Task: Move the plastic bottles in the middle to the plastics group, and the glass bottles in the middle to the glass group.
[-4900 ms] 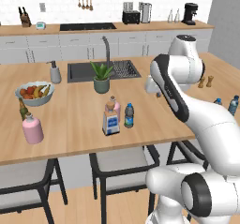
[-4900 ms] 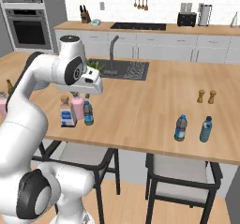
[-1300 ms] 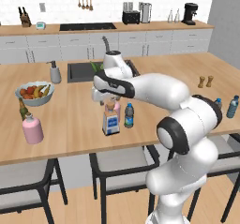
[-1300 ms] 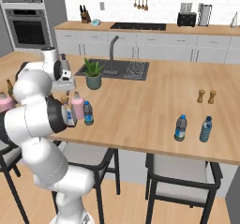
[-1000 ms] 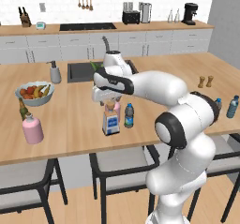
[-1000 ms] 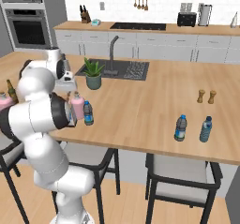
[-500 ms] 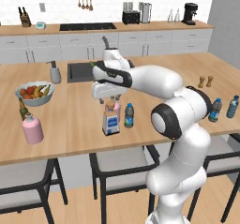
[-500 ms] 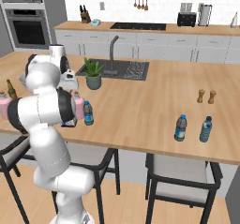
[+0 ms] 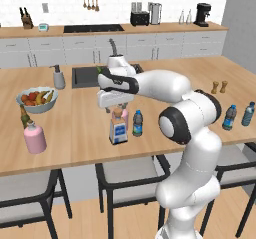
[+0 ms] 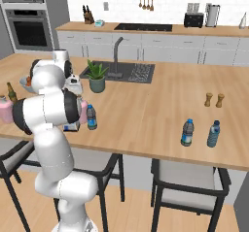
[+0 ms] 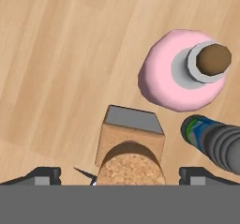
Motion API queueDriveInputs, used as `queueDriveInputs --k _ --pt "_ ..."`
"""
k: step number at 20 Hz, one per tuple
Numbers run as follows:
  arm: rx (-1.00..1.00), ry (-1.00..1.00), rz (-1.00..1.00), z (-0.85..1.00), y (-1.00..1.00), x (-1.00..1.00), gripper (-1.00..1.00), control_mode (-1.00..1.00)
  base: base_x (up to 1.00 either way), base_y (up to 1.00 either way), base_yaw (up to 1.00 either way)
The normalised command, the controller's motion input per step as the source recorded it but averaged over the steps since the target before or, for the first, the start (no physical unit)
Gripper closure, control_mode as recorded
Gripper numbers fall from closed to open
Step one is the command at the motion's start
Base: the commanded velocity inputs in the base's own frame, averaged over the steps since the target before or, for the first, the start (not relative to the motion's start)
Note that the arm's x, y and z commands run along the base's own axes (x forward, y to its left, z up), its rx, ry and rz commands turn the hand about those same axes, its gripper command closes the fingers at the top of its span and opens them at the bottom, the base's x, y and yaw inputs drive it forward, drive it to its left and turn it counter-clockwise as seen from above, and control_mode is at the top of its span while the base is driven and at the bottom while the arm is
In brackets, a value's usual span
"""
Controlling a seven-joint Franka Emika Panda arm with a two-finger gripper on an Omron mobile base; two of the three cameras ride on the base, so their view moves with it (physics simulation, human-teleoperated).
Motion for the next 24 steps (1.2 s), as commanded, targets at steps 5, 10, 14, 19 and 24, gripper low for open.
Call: queueDriveInputs --k 5,10,14,19,24 --pt "0.0 0.01 0.01 -0.04 0.0 0.0 -1.0 -1.0 0.0 0.0 0.0" --pt "0.0 0.0 0.0 -0.24 0.0 -0.05 -1.0 -1.0 0.0 0.0 0.0" --pt "0.0 0.0 0.0 -0.27 0.0 -0.02 -1.0 -1.0 0.0 0.0 0.0" --pt "0.0 0.0 0.0 -0.13 0.0 -0.16 -1.0 -1.0 0.0 0.0 0.0" --pt "0.0 -0.01 0.0 0.0 -0.04 -0.16 -1.0 -1.0 0.0 0.0 0.0"
